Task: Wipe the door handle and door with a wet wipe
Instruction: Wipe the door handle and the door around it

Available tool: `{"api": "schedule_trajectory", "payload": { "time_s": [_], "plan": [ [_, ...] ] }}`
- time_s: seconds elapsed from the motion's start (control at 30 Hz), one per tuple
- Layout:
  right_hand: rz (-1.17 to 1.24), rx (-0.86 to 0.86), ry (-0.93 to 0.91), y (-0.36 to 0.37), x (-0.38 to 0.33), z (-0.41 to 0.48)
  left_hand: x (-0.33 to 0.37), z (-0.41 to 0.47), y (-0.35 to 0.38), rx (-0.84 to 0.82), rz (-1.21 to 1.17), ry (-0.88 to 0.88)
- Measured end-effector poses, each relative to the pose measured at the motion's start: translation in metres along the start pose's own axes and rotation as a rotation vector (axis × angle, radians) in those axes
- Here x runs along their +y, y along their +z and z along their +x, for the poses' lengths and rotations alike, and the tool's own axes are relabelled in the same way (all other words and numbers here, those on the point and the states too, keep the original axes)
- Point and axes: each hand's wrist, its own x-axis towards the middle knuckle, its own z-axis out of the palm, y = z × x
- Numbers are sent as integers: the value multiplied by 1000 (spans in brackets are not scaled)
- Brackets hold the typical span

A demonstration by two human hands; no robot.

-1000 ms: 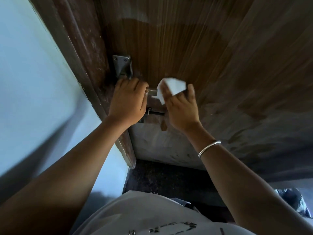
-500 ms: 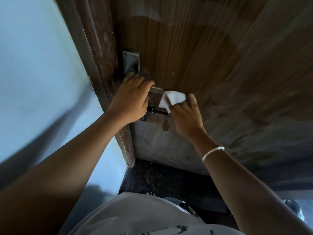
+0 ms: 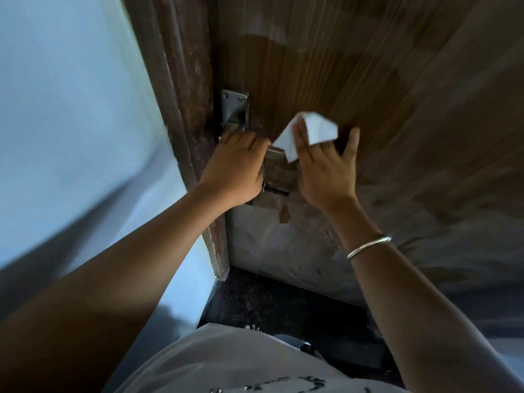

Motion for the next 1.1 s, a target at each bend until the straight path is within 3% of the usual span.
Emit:
{"api": "schedule_trajectory", "payload": {
  "time_s": [0.13, 0.3, 0.4, 0.47, 0.53, 0.7, 0.87, 1.03, 1.1],
  "plan": [
    [-90, 155, -174, -19, 4, 53, -2, -4, -1, 26, -17, 43],
    [-386, 120, -482, -15, 4, 62, -7, -8, -4, 13, -35, 77],
    [-441, -24, -784, -5, 7, 54, -7, -7, -5, 2, -53, 71],
    [-499, -139, -871, -3, 5, 46, -7, -7, -6, 8, -72, 71],
    [-478, -55, -757, -5, 4, 47, -7, -7, -6, 2, -61, 75],
    [-236, 162, -225, 2, 15, 30, -4, -3, -7, -7, -46, 57],
    [-172, 25, -248, 24, 24, -25, 1, 7, -4, 14, -44, 81],
    [-78, 194, 330, 25, 24, -37, 0, 14, 1, 48, -1, 120],
    [-52, 139, 230, 25, 3, -39, -1, 17, 0, 52, -12, 146]
  ]
}}
